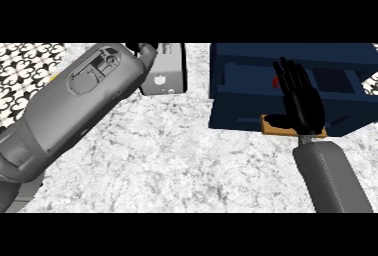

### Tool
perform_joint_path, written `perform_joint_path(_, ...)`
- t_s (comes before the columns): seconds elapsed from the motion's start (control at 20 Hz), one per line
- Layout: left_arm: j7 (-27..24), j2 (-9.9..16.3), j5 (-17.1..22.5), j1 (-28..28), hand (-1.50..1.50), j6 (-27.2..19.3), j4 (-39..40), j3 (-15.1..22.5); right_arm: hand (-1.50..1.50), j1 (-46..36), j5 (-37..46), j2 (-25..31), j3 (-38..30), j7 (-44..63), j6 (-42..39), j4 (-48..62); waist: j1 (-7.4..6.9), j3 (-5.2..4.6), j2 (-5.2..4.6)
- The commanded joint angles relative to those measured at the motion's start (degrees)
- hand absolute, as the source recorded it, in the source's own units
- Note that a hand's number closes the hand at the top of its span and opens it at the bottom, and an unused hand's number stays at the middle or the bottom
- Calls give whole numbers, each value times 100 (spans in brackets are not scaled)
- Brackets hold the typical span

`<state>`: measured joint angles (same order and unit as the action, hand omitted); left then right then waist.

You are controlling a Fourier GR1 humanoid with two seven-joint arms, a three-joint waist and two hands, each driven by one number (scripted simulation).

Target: Pick up the can, place it into the drawer and close the drawer

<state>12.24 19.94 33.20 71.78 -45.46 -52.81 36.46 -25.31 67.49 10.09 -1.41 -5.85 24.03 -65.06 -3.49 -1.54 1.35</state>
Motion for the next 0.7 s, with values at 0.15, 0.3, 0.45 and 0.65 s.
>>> perform_joint_path(0.15, 217, 306, -126, -498, -150, -81, -694, 1, -150, -794, 59, -257, -392, -48, 949, 1674, -27, 166, -179)
perform_joint_path(0.3, 421, 623, -154, -664, -150, 83, -968, 11, -150, -1394, 282, -334, -474, 148, 1172, 2336, -87, 165, -194)
perform_joint_path(0.45, 217, 691, -192, -1058, -150, 86, -1255, -48, -150, -1898, 135, -100, -776, -57, 1441, 2982, -140, 166, -237)
perform_joint_path(0.65, 292, 837, -291, -1318, -150, 100, -1493, -88, -150, -2546, 82, 158, -995, -117, 1468, 3633, -72, 165, -236)
